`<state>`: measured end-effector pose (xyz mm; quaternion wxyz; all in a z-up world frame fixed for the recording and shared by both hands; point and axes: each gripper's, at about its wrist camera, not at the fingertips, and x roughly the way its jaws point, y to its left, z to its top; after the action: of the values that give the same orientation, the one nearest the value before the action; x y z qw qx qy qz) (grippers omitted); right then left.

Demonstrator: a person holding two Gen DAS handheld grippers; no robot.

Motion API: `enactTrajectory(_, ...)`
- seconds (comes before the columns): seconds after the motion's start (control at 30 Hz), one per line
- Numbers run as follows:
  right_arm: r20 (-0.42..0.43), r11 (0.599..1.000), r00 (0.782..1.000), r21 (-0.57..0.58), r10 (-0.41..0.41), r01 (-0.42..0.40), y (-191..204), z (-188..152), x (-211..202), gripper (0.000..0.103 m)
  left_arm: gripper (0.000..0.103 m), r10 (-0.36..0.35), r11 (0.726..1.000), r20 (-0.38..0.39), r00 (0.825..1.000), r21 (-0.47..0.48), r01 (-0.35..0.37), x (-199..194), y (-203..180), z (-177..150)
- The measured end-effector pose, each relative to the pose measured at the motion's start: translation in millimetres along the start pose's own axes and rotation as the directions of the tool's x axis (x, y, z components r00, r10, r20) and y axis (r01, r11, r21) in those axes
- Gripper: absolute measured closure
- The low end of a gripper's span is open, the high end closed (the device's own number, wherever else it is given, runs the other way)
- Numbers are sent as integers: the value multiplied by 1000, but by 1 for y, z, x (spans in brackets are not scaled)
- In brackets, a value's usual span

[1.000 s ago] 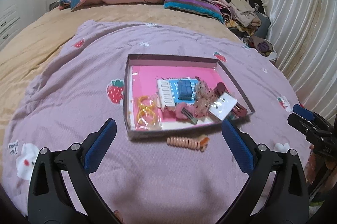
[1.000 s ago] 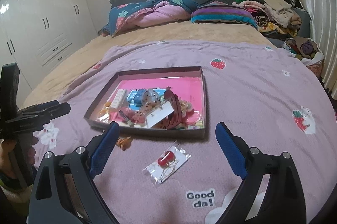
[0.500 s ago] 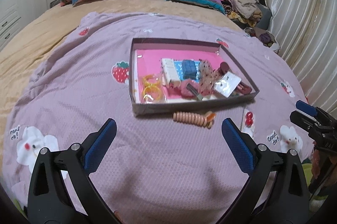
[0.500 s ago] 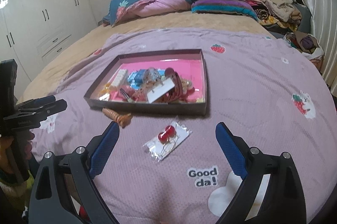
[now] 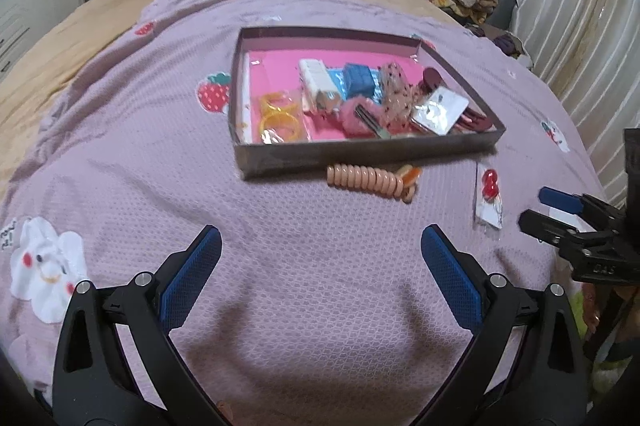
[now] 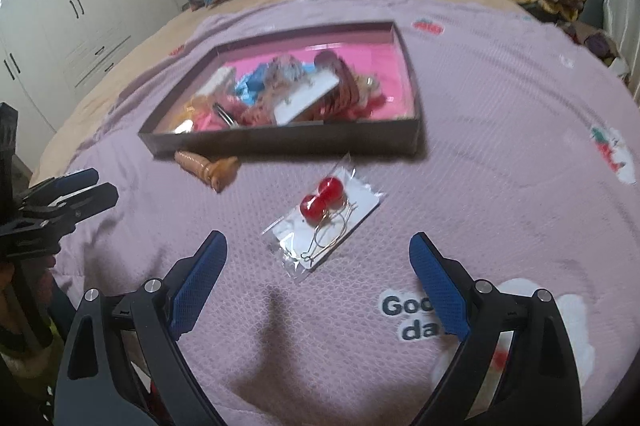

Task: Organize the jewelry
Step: 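Withdraw both tools from the pink tray, then move left tool toward peach coil hair tie while right tool grasps red cherry earring packet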

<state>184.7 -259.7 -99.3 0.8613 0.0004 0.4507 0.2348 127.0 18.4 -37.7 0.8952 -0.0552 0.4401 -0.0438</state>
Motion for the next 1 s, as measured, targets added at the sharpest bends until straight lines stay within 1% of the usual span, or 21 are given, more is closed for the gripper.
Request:
enactTrajectory(0.07,-22,1000,1000,8,0,0,-2,-1,10,12,10,-7,1000,-13,1000,5,7,6,-1,-2)
enactTrajectory(0.1,-41,1000,999,19,-1,2,-4,0,17,16,10,-11,1000,-17,1000,6,11,8,-2,-3)
enactTrajectory(0.2,-65,999,998,43,15,-12,-6,2,31,20,10,-17,1000,-24,1000,11,17,15,-4,-2)
enactTrajectory(0.27,-61,999,998,49,19,-16,-4,6,37,21,10,-19,1000,-29,999,13,20,21,-5,-1)
enactTrajectory(0.37,-47,999,999,47,17,-15,-2,13,43,27,10,-28,999,-33,999,17,29,27,-8,1)
enactTrajectory(0.4,-44,999,999,40,17,-15,-1,15,45,36,10,-32,999,-36,999,20,33,29,-9,2)
enactTrajectory(0.43,-44,999,999,34,18,-16,1,16,45,41,10,-38,999,-37,999,23,39,32,-11,4)
enactTrajectory(0.5,-37,1000,999,14,25,-25,3,19,46,60,10,-40,999,-39,998,29,41,38,-15,7)
enactTrajectory(0.63,-18,999,999,17,48,-48,-1,21,39,69,10,-54,998,-49,997,36,56,50,-23,13)
enactTrajectory(0.67,-14,999,999,17,50,-50,-3,20,36,75,10,-57,997,-55,997,40,59,55,-25,15)
enactTrajectory(0.8,10,999,999,15,50,-50,-7,19,25,80,10,-63,997,-71,995,30,65,71,-32,20)
enactTrajectory(0.9,25,998,998,14,53,-53,-11,18,17,82,11,-43,999,-68,997,21,44,80,-36,22)
enactTrajectory(0.93,30,998,998,15,57,-58,-12,18,14,82,16,-35,999,-66,997,19,37,82,-36,22)
enactTrajectory(0.97,34,998,998,13,58,-59,-13,18,11,82,19,-20,1000,-63,998,16,21,84,-37,23)
enactTrajectory(1.0,37,998,998,13,59,-60,-13,17,9,82,27,-11,1000,-60,998,15,12,84,-37,24)
